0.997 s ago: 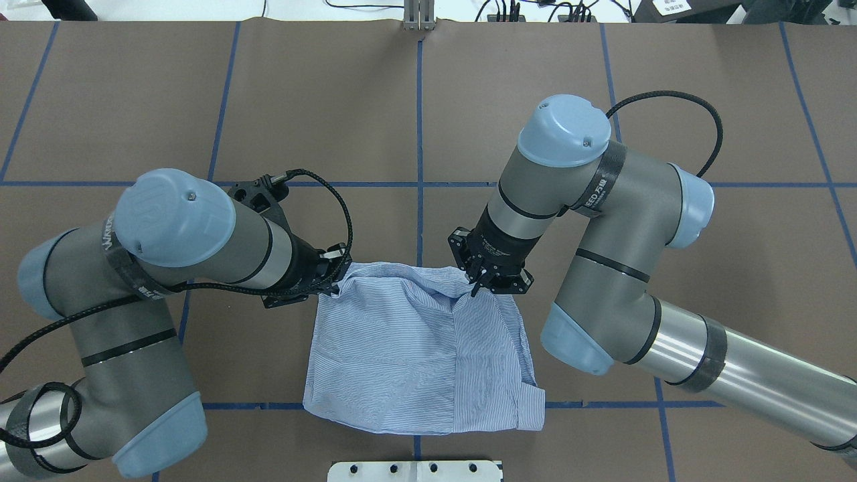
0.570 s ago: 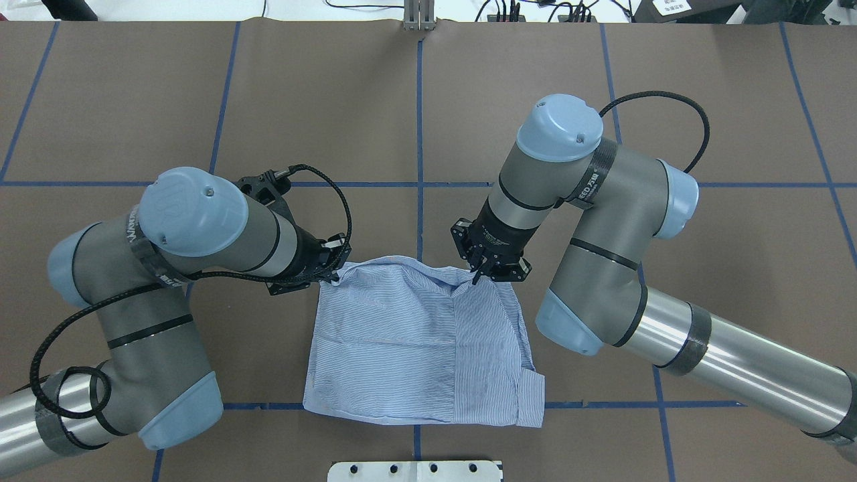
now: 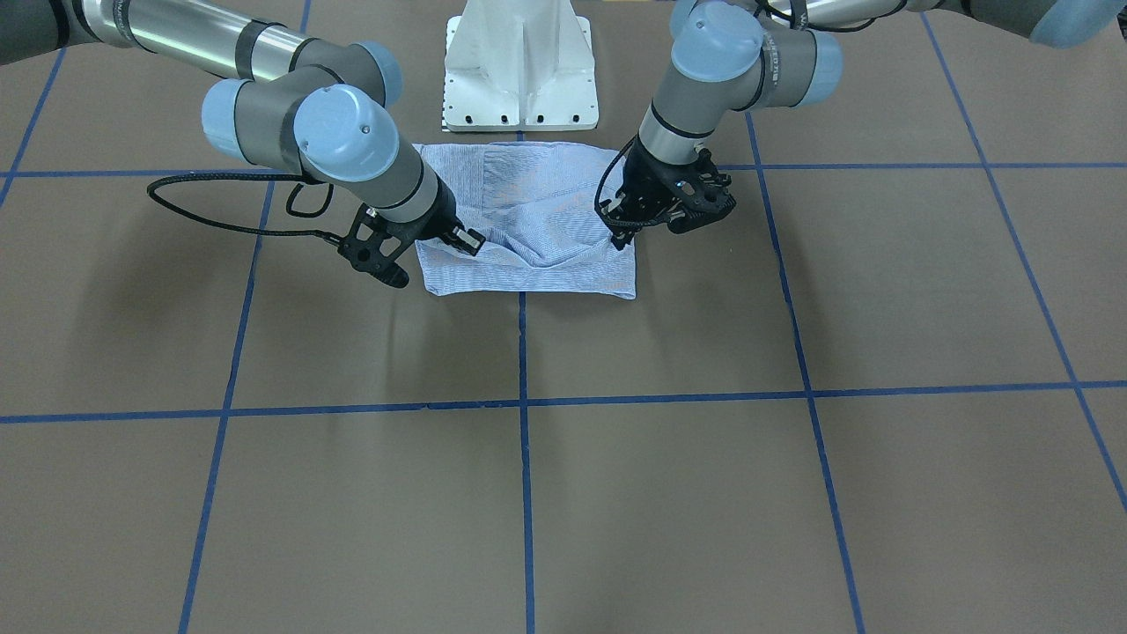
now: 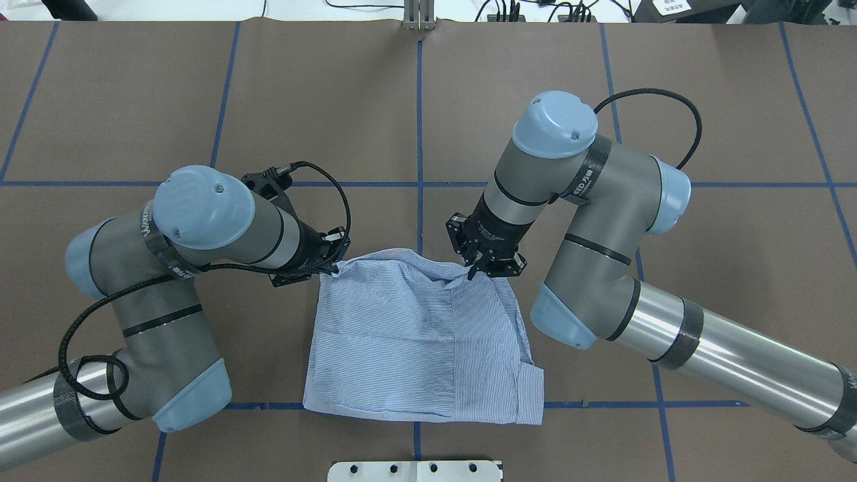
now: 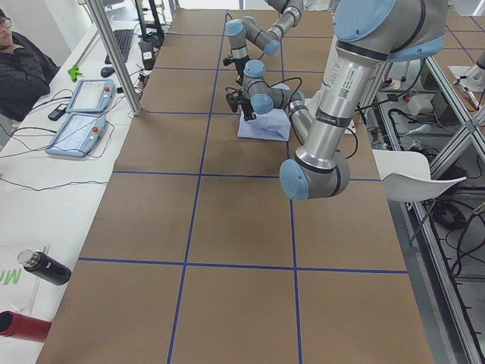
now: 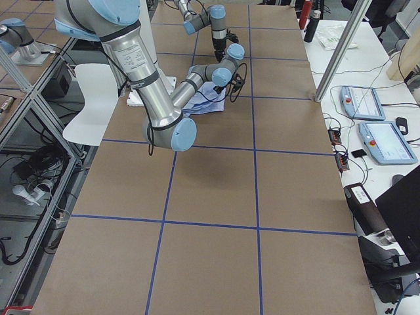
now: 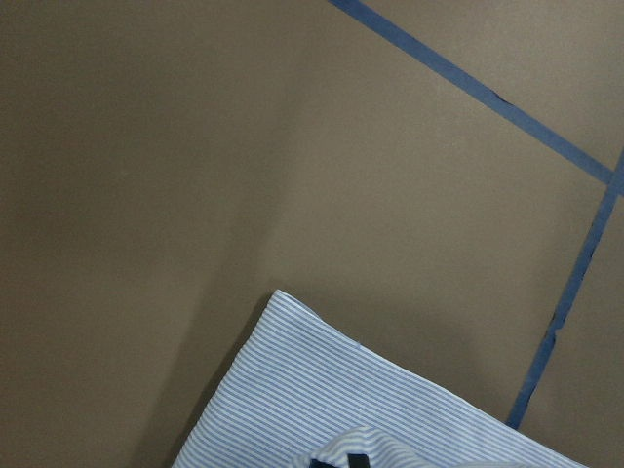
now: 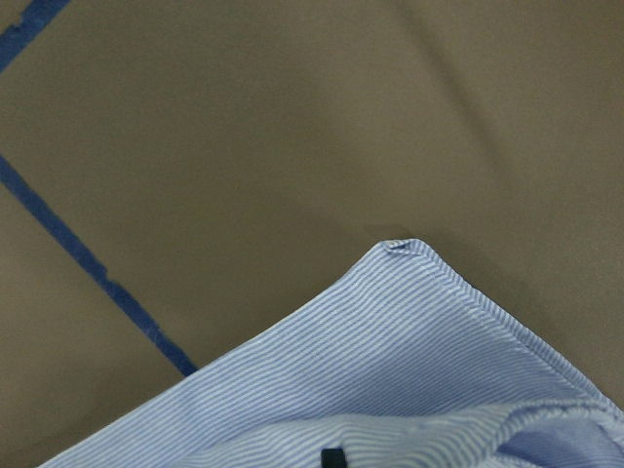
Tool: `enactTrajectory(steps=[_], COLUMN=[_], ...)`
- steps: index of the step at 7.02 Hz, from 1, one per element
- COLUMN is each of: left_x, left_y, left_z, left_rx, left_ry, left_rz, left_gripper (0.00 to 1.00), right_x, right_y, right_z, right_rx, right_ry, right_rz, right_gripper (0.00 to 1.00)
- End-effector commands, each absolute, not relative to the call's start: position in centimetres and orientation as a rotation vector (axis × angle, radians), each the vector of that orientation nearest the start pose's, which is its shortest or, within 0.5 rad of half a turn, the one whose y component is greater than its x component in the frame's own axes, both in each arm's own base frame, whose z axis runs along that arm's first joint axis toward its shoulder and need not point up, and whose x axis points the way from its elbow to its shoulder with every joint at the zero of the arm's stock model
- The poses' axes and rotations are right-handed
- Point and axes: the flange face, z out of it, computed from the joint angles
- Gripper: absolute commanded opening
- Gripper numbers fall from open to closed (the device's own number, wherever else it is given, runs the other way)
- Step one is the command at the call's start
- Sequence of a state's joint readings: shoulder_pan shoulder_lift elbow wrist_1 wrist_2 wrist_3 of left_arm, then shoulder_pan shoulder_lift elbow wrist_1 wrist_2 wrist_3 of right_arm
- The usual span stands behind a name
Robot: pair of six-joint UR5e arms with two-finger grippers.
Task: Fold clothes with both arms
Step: 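Lay the edge down at the far side and open both grippers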
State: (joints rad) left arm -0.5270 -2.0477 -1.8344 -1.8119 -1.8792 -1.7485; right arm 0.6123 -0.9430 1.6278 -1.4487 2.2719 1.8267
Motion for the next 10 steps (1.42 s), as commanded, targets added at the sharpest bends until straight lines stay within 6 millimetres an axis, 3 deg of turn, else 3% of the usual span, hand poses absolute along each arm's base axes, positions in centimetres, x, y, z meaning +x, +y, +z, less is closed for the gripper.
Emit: enactTrajectory(steps=[1,2,5,6,8,10], left_x=[47.4,47.2,46.4,45.7,42.9,41.4], left_y=[-41.3,-41.7,-42.7,-42.9,-41.1,-40.0], left_z=[24.6,24.7,24.6,24.2,21.8,20.5], left_rx=[-0.09,-0.061,-0.04,-0.04,-0.022,-0.014], left_ry=[1.018,1.011,1.013,1.02,1.024,0.991], left_rz=[-0.517,-0.535,-0.556,-0.56,-0.521,-0.494], left_gripper=[0.59,0.97,0.99,0.99,0.99,0.99], right_x=[-51.5,-51.1,-49.0,-48.5,-47.7,-52.3], right_y=[-45.2,-46.6,-48.7,-48.4,-46.0,-41.8], right_z=[24.9,26.0,25.8,24.6,22.5,21.8], right_rx=[-0.494,-0.489,-0.455,-0.445,-0.4,-0.28], right_ry=[-0.868,-0.852,-0.875,-0.899,-0.953,-0.941], right_rz=[0.535,0.562,0.567,0.554,0.457,0.346], right_gripper=[1.0,1.0,1.0,1.0,1.0,1.0])
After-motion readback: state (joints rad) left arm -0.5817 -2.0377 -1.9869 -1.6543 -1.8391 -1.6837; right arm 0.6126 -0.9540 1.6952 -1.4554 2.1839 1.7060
